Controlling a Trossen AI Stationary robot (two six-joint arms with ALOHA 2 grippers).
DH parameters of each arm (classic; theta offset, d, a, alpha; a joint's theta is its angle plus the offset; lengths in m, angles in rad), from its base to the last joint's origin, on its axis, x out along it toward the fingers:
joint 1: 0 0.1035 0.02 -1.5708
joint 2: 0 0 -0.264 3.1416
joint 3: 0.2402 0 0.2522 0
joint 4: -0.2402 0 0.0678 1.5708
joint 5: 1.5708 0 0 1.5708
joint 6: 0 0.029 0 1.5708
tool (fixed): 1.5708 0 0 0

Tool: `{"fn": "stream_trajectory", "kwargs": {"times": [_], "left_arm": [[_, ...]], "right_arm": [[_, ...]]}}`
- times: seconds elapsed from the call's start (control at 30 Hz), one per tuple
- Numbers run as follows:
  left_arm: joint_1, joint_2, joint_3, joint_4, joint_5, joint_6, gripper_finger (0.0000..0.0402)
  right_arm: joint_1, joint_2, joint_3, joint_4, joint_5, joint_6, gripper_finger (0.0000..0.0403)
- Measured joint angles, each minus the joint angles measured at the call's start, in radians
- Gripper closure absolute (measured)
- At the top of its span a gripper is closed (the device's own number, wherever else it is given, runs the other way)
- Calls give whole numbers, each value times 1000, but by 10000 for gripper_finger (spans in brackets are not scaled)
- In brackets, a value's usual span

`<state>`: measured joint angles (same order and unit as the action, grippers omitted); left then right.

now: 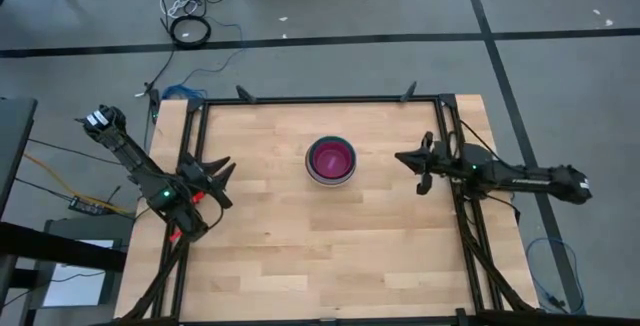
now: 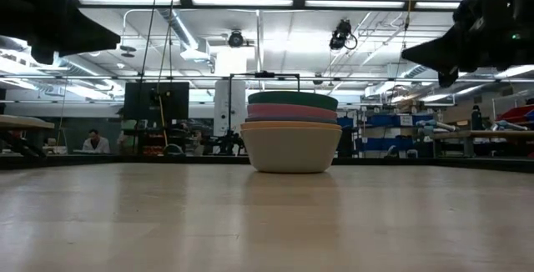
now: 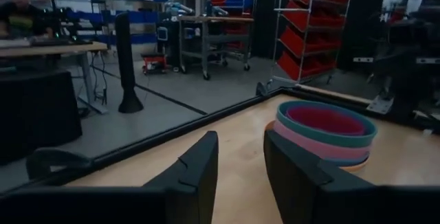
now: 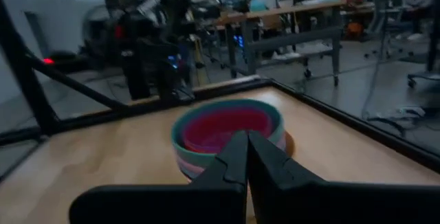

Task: Nest bowls inside each other
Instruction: Return to Home Position

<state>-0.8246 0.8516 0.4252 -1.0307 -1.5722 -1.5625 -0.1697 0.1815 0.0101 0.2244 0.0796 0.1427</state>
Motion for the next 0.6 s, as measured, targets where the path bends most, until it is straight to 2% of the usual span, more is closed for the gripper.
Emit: {"fn": "stream_trajectory", "kwargs": {"times": [0.27,0.43,0.6], "left_arm": [[0,0,0,25,0,143,277],[0,0,0,26,1,209,283],[0,0,0,10,1,251,303]], "right_arm": [[-129,167,0,49,-30,-26,403],[-158,293,0,198,-53,-36,403],[-168,408,-1,329,-2,-41,403]]}}
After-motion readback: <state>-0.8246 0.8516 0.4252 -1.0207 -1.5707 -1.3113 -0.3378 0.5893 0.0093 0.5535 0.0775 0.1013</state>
